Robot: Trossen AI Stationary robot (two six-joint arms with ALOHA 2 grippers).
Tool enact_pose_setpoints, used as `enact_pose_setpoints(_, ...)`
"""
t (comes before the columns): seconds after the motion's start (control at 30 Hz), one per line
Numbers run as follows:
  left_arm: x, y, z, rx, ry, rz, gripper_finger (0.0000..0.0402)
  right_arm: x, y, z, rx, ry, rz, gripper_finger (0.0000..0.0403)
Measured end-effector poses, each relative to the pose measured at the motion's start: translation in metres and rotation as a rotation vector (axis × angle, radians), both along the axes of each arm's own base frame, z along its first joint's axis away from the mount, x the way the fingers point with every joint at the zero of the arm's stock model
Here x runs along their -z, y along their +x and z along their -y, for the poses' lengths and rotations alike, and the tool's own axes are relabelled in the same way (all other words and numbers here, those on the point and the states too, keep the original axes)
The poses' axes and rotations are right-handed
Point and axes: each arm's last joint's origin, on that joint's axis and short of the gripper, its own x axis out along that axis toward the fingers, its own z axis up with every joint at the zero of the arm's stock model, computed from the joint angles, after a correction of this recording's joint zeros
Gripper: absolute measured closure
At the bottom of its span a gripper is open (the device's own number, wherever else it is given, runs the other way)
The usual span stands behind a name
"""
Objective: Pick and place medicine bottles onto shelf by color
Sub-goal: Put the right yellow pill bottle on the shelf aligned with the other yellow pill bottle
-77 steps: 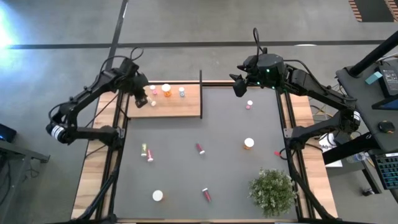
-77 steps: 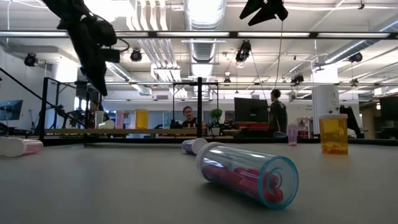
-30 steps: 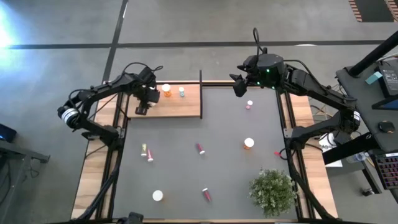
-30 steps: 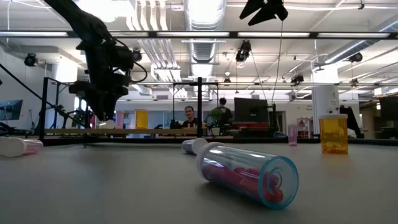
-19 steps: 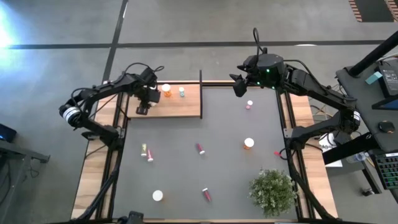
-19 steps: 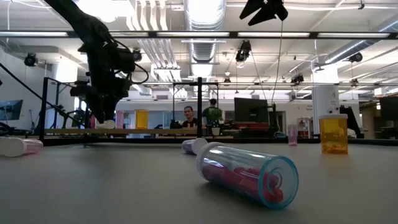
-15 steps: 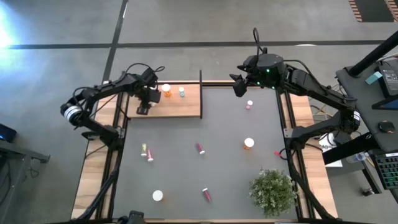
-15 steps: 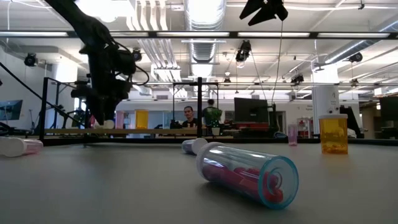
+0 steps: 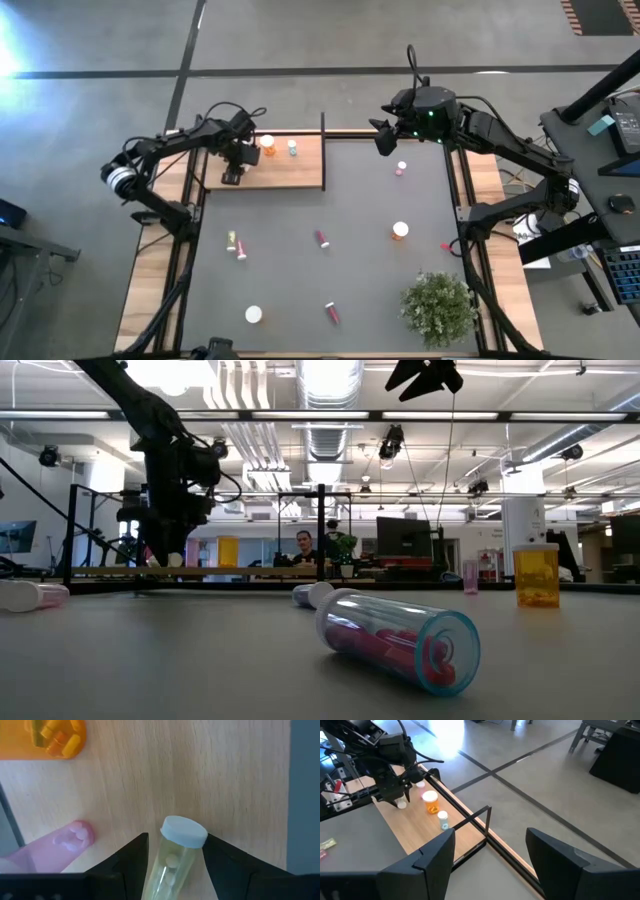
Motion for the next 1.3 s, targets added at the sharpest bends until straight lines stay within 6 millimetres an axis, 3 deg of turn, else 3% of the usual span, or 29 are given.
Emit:
enact_pose_setpoints(0.27,0.001,0.001,0.0,-0.003,0.001,-0.002,0.0237,0.0,0.0,0.0,-0.001,0.001,0.0,0.017)
enact_pose_setpoints(0.6,0.001,0.001,0.0,-0.008,0.004,-0.002,0.0283,0.0,0.0,0.0,0.0,0.0,0.0,0.017)
enact_pose_setpoints(1.07,-0.025,0.003,0.004,-0.101,-0.004,0.226,0.0288,0.0,0.0,0.0,0.0,0.001,0.0,0.017)
enact_pose_setpoints(1.3,-0.028,0.001,0.006,-0.109,0.014,0.218,0.0288,0.0,0.0,0.0,0.0,0.0,0.0,0.017)
